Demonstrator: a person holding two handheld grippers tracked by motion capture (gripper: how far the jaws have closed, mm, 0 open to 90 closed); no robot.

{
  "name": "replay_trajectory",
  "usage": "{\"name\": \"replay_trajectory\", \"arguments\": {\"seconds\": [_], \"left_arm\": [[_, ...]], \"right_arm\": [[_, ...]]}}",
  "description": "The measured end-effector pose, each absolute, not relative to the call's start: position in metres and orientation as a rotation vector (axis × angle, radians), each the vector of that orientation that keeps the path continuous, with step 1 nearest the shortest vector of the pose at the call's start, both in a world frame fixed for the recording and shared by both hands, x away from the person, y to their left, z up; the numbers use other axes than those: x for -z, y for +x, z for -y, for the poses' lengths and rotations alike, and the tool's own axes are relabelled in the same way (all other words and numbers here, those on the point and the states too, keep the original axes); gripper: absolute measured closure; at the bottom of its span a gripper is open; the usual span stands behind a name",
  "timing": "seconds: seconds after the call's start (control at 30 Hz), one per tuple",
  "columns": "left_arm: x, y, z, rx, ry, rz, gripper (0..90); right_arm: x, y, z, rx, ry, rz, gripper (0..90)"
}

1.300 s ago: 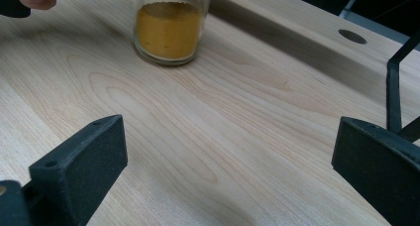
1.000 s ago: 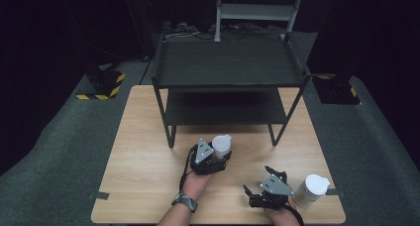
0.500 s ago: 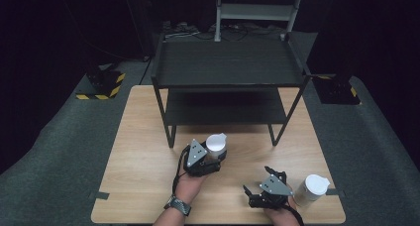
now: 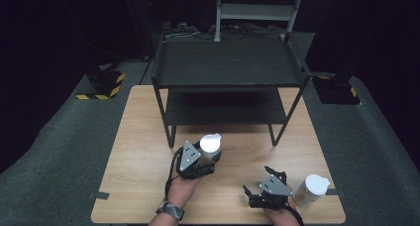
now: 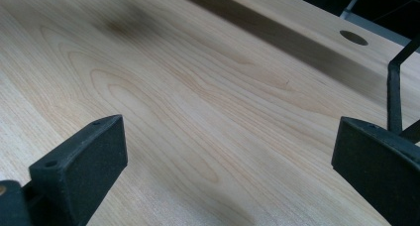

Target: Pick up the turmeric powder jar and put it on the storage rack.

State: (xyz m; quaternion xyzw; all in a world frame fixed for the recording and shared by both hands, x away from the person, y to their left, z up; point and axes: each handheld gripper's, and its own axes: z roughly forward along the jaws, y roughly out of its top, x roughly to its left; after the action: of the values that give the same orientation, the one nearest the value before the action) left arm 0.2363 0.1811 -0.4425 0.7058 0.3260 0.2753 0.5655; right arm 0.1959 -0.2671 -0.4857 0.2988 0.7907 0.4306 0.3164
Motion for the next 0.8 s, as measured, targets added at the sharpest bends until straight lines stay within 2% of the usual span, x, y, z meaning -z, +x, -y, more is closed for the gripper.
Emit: {"name": "replay_trajectory", "arguments": {"seconds": [0.8], "left_arm": [[0.402,0.215,-0.2,-0.704,1.598,-0.747,30.6]], "right_arm": [[0.483,0.196,0.26,-1.074,0.761,-2.11,0.0]]}}
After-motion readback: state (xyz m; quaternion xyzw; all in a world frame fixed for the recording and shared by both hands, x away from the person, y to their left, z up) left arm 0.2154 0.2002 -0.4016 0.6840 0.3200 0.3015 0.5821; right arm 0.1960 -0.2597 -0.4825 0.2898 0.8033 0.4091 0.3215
